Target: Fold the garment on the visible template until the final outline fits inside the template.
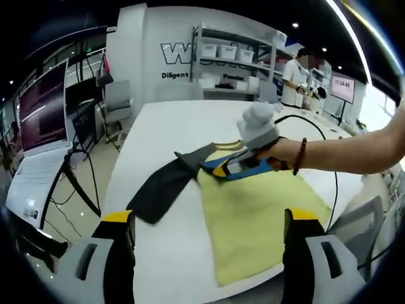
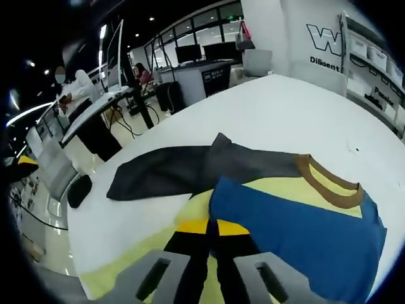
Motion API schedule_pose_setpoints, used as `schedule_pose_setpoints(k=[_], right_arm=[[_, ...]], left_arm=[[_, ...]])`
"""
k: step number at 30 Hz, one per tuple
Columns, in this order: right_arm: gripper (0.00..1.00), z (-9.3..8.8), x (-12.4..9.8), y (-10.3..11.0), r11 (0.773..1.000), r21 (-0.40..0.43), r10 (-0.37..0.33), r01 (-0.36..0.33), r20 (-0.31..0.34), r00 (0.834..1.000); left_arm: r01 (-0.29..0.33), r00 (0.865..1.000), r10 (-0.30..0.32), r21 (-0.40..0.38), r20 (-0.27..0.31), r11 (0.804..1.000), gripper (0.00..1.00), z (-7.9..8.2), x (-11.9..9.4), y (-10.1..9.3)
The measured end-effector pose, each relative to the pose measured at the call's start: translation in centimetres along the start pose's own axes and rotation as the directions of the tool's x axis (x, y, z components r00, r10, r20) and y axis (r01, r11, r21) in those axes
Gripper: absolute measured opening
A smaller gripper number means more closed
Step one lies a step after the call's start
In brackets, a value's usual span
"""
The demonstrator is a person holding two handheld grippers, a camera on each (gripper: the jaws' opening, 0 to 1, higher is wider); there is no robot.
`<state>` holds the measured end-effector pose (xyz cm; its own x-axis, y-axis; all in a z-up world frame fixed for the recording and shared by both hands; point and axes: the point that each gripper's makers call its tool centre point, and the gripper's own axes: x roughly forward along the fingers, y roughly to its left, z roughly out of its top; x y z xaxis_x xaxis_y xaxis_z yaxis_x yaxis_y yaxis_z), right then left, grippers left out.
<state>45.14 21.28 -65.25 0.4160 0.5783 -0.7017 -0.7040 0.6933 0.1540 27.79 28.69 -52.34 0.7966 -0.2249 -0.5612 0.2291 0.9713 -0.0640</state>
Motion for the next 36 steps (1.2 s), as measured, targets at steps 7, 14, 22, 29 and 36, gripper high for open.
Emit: schedule_pose_setpoints(k=[7, 14, 22, 29, 36], right_arm=[[0.00, -0.6, 0.4, 0.7, 0.996, 0.054, 0.071, -0.070, -0.003, 0.997], [0.15, 0.0, -1.0, 0.9, 0.988, 0.096, 0.118, -0.125, 0.071, 0.990], [0.14, 1.2, -4.8, -5.2, 0.994, 0.104, 0.009, -0.023, 0.140, 0.990], [0.20, 1.5, -8.1, -11.3, 0.983, 0.169, -0.099, 0.069, 0.176, 0.979], [0.31, 0.5, -10.0, -16.4, 0.960, 0.235, -0.191, 0.150, 0.164, 0.968]], left_arm=[[0.000, 1.000, 0.000, -0.001, 0.007, 1.000, 0.97, 0.1, -0.1, 0.1], [0.005, 1.000, -0.005, 0.004, 0.006, 1.000, 0.97, 0.2, 0.0, -0.1], [0.006, 1.000, -0.006, 0.008, 0.027, 1.000, 0.98, 0.9, 0.1, -0.3], [0.010, 1.000, -0.010, 0.007, 0.029, 1.000, 0.98, 1.1, 0.3, -0.5], [0.020, 0.999, -0.020, 0.010, 0.030, 1.000, 0.99, 1.4, 0.6, -0.9]])
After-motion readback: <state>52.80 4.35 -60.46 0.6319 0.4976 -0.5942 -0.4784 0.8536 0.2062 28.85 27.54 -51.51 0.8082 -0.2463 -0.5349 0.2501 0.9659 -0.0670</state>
